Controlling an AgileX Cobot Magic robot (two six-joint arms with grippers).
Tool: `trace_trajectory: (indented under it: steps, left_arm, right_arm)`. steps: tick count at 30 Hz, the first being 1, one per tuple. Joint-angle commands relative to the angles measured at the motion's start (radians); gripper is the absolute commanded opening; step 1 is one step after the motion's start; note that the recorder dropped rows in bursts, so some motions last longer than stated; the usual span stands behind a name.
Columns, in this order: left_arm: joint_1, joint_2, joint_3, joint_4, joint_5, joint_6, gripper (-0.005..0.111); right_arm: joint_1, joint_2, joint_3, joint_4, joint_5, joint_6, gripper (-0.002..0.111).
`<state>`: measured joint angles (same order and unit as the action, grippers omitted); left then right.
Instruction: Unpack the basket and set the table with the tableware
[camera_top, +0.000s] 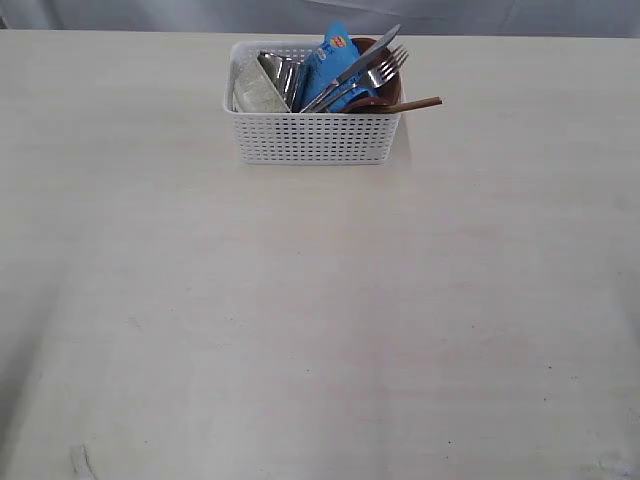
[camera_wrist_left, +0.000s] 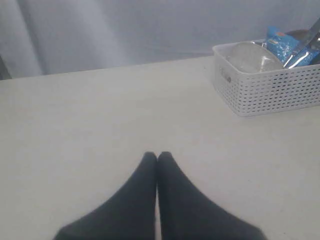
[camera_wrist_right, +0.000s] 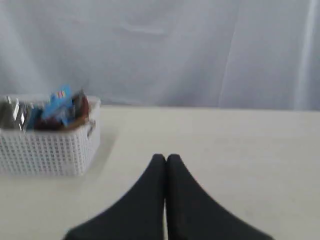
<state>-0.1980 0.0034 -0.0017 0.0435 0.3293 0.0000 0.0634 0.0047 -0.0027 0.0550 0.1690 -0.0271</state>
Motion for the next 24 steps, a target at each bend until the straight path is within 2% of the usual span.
trace_trajectory:
  steps: [1, 3, 6, 12, 14, 15, 16, 17, 18, 19, 20, 23, 24]
  left_arm:
    - [0.002, -0.003, 0.002, 0.005, -0.003, 0.000, 0.000]
    - [0.002, -0.003, 0.002, 0.005, -0.003, 0.000, 0.000]
    - [0.002, -0.003, 0.002, 0.005, -0.003, 0.000, 0.000]
    - [0.002, -0.003, 0.002, 0.005, -0.003, 0.000, 0.000]
    - [0.002, -0.003, 0.002, 0.005, -0.003, 0.000, 0.000]
    - [0.002, -0.003, 0.002, 0.005, -0.003, 0.000, 0.000]
    - [0.002, -0.003, 0.002, 0.005, -0.003, 0.000, 0.000]
    - [0.002, -0.003, 0.002, 0.005, -0.003, 0.000, 0.000]
    - [0.002, -0.003, 0.002, 0.005, -0.003, 0.000, 0.000]
    - [0.002, -0.003, 0.002, 0.005, -0.003, 0.000, 0.000]
    - [0.002, -0.003, 0.002, 0.005, -0.003, 0.000, 0.000]
    - [0.002, -0.003, 0.002, 0.005, -0.003, 0.000, 0.000]
    - [0.002, -0.003, 0.002, 0.005, -0.003, 0.000, 0.000]
  right_arm:
    - [0.002, -0.005, 0.003, 0.153, -0.310, 0.073, 0.000]
    - [0.002, -0.005, 0.003, 0.233, -0.436, 0.171, 0.000]
    - [0.002, -0.005, 0.003, 0.193, -0.522, 0.253, 0.000]
    - [0.002, 0.079, -0.160, 0.186, -0.222, 0.319, 0.002]
    - [0.002, 0.183, -0.220, 0.186, -0.197, 0.319, 0.014]
    - [0.002, 0.303, -0.297, 0.186, -0.155, 0.325, 0.031]
    - [0.002, 0.354, -0.341, 0.186, -0.120, 0.330, 0.039]
    - [0.002, 0.483, -0.439, 0.186, 0.003, 0.334, 0.053]
    - [0.002, 0.547, -0.490, 0.196, 0.073, 0.334, 0.056]
    - [0.002, 0.658, -0.577, 0.225, 0.205, 0.317, 0.056]
    - [0.002, 0.717, -0.621, 0.247, 0.256, 0.281, 0.054]
    - [0.002, 0.988, -0.805, 0.481, 0.416, 0.042, 0.043]
    - [0.002, 1.072, -0.847, 0.583, 0.444, -0.040, 0.042]
